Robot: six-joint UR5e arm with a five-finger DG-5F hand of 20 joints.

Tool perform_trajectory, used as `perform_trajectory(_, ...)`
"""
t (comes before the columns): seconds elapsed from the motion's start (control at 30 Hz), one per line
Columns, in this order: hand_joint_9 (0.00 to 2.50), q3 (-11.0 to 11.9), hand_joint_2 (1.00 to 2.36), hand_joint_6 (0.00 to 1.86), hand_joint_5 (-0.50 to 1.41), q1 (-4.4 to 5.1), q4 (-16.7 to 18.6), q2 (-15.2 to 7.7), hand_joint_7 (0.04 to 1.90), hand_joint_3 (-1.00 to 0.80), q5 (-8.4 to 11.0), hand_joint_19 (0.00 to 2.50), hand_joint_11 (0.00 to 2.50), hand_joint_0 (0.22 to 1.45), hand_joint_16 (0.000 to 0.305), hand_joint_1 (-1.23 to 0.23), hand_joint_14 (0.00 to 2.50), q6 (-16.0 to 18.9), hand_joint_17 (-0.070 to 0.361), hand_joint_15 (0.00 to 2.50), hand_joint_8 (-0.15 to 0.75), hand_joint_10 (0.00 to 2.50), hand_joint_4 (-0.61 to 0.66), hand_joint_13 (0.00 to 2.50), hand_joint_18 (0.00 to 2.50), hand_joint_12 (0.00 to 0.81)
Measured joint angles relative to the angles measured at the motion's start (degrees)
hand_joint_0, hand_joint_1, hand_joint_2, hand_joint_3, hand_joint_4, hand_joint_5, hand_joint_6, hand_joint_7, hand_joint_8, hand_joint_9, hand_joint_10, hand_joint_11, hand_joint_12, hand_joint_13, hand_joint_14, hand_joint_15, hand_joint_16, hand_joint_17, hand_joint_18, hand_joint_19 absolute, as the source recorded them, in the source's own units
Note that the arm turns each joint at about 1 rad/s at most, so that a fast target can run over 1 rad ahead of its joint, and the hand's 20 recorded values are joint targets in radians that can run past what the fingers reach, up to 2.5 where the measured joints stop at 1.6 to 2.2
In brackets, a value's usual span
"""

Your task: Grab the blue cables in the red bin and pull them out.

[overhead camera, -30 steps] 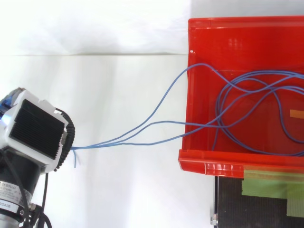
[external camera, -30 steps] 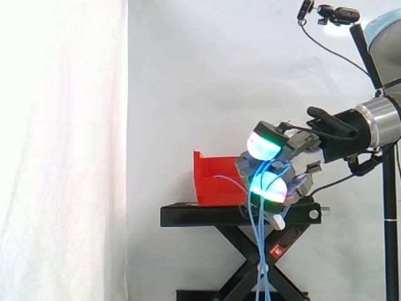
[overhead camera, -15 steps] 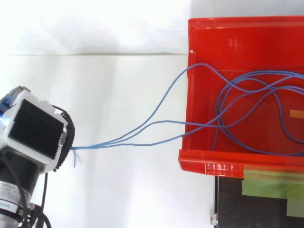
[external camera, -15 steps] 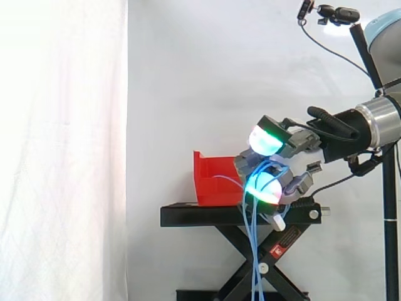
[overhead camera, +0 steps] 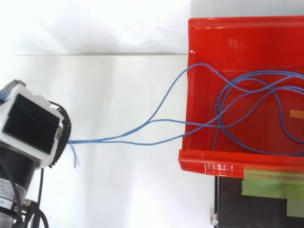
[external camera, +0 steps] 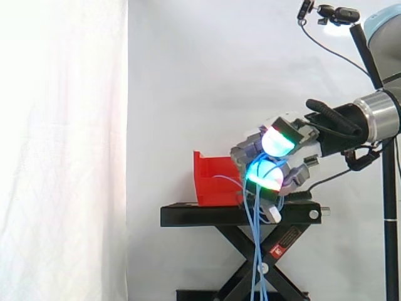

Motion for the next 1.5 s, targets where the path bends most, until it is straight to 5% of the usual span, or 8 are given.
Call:
perform_trajectory(0.4,0.67,0.64,1.00,1.55,0.40,0.02,-1.44,-0.01,0.38,-1.00,-0.13,0.83,1.31,0.86,0.045,-0.75,1.06,-0.28,0.101,1.43,0.186,2.50,-0.08,1.22,0.91,0.264)
perform_trajectory(0.83,0.66,2.26,1.00,1.55,0.41,-0.01,-2.04,0.02,0.39,-1.00,-0.38,0.83,1.32,0.90,0.045,-0.75,1.04,-0.75,0.100,1.45,0.193,2.50,-0.08,1.23,0.91,0.264)
perform_trajectory(1.13,0.66,4.99,1.00,1.54,0.41,-0.17,0.64,0.00,0.38,-1.00,-0.90,0.83,1.34,0.90,0.044,-0.74,1.02,-11.27,0.100,1.45,0.193,2.50,-0.08,1.23,0.91,0.268)
perform_trajectory(1.5,0.65,5.04,1.00,1.53,0.41,-0.38,15.18,0.00,0.39,-1.00,-3.07,0.83,1.30,0.90,0.044,-0.74,1.01,-28.30,0.100,1.45,0.192,2.50,-0.08,1.24,0.90,0.267)
